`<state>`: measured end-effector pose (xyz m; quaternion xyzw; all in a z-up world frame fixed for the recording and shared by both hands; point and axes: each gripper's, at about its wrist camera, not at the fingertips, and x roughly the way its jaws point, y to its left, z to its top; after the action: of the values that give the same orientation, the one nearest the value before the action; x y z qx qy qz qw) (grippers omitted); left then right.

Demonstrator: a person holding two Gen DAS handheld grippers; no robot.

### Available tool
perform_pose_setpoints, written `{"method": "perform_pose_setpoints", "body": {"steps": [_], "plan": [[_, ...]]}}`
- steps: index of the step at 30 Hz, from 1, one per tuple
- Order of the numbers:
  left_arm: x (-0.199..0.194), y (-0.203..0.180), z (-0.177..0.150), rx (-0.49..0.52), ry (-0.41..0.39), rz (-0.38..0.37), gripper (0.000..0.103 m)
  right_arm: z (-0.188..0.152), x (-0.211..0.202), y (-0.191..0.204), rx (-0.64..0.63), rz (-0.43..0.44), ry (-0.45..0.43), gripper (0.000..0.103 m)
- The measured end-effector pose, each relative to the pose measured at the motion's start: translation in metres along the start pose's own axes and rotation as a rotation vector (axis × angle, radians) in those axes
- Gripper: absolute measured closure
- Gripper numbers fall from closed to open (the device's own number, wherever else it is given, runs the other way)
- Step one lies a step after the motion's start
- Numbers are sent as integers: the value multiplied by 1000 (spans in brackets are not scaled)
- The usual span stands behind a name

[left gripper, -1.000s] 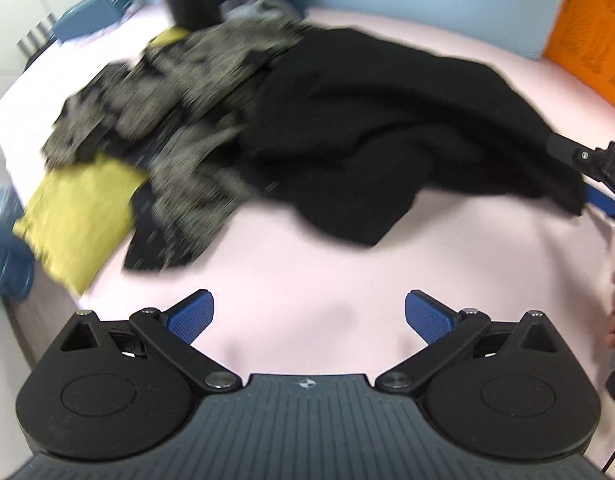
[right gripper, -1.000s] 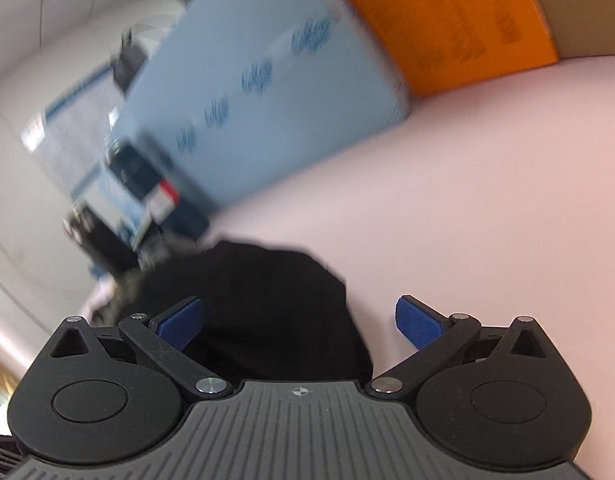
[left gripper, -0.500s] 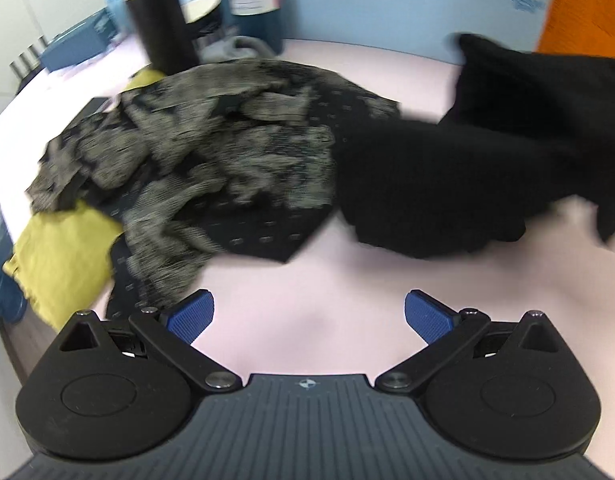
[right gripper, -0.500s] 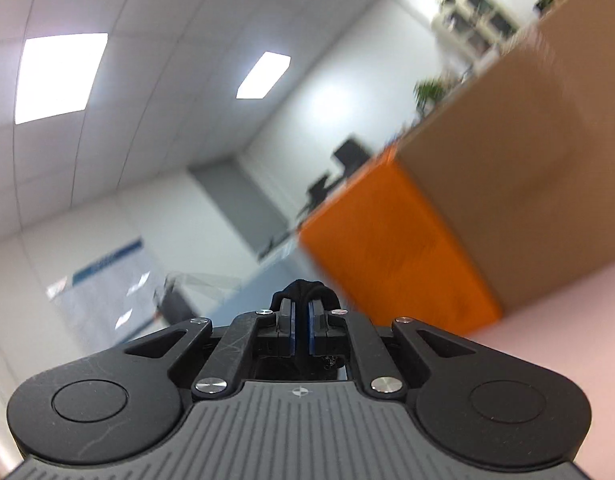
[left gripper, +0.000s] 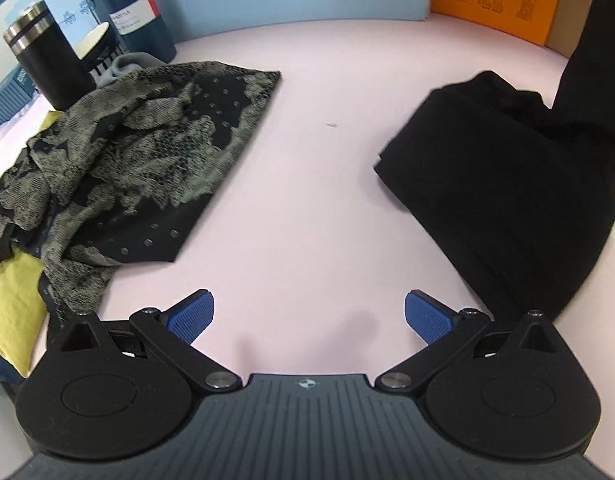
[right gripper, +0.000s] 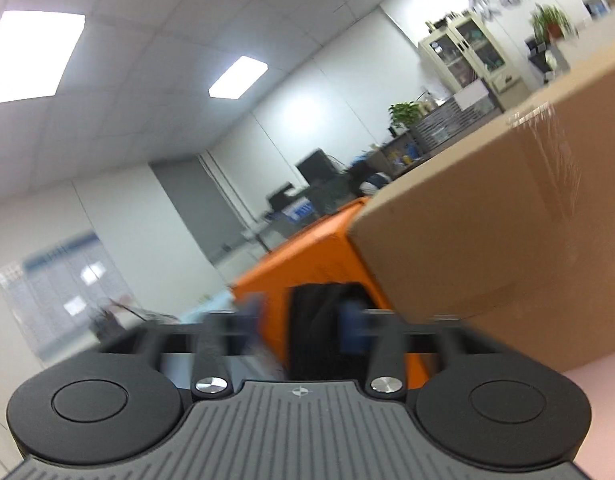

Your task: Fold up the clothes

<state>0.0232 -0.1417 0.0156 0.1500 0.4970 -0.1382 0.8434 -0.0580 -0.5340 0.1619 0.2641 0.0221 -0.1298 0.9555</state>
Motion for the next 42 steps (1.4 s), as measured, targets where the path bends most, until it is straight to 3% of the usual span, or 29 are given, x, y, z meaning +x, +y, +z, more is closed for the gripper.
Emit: {"method": "perform_pose_setpoints", "body": {"steps": [2, 4, 6, 9, 12, 14, 15, 16, 17, 18, 19, 23, 25, 28, 30, 31, 32, 33, 34, 35, 37, 42], "plan": [[0, -7, -1, 28, -31, -32, 0, -7, -4, 12, -167, -79, 11, 25], [0, -20, 0, 84, -113, -58, 0, -24, -15, 11, -242, -119, 51, 24], [-1, -40, 1, 193, -239, -57, 0, -45, -30, -3, -194, -131, 112, 18], [3, -82, 3, 439, -412, -33, 0, -87, -63, -33, -60, -150, 179, 14], [12, -116, 6, 670, -481, -51, 0, -131, -110, -54, 77, -222, 211, 12], [24, -136, 8, 791, -452, -60, 1, -157, -144, -65, 187, -276, 202, 8], [28, -143, 8, 822, -438, -63, 14, -170, -163, -66, 227, -305, 195, 6], [27, -147, 7, 831, -443, -82, 40, -180, -175, -68, 254, -332, 196, 5], [24, -150, 8, 824, -436, -121, 58, -186, -183, -71, 265, -351, 209, 4], [20, -152, 9, 806, -410, -165, 91, -186, -189, -78, 263, -371, 229, 4], [14, -154, 9, 783, -408, -200, 102, -186, -196, -84, 260, -393, 243, 4], [-26, -156, 1, 732, -487, -365, 102, -185, -214, -94, 318, -466, 162, 4], [-53, -154, -5, 750, -513, -499, 103, -182, -218, -98, 342, -471, 126, 4], [-91, -138, -13, 792, -497, -805, 103, -178, -225, -101, 340, -455, 106, 4], [-107, -130, -19, 837, -507, -906, 100, -178, -223, -101, 344, -430, 111, 4], [-113, -127, -23, 857, -525, -921, 97, -178, -220, -100, 346, -420, 117, 4], [-116, -125, -26, 870, -555, -892, 89, -179, -219, -99, 349, -407, 123, 4], [-116, -125, -28, 877, -588, -832, 51, -179, -218, -98, 353, -389, 127, 4], [-110, -125, -29, 876, -634, -749, 6, -179, -216, -98, 359, -371, 132, 4], [-101, -125, -29, 868, -692, -652, 1, -180, -215, -97, 364, -358, 139, 4], [-78, -127, -26, 895, -738, -481, 3, -181, -213, -97, 370, -347, 151, 3], [-10, -153, -15, 1111, -610, -210, 3, -187, -215, -95, 389, -352, 172, 2]]}}
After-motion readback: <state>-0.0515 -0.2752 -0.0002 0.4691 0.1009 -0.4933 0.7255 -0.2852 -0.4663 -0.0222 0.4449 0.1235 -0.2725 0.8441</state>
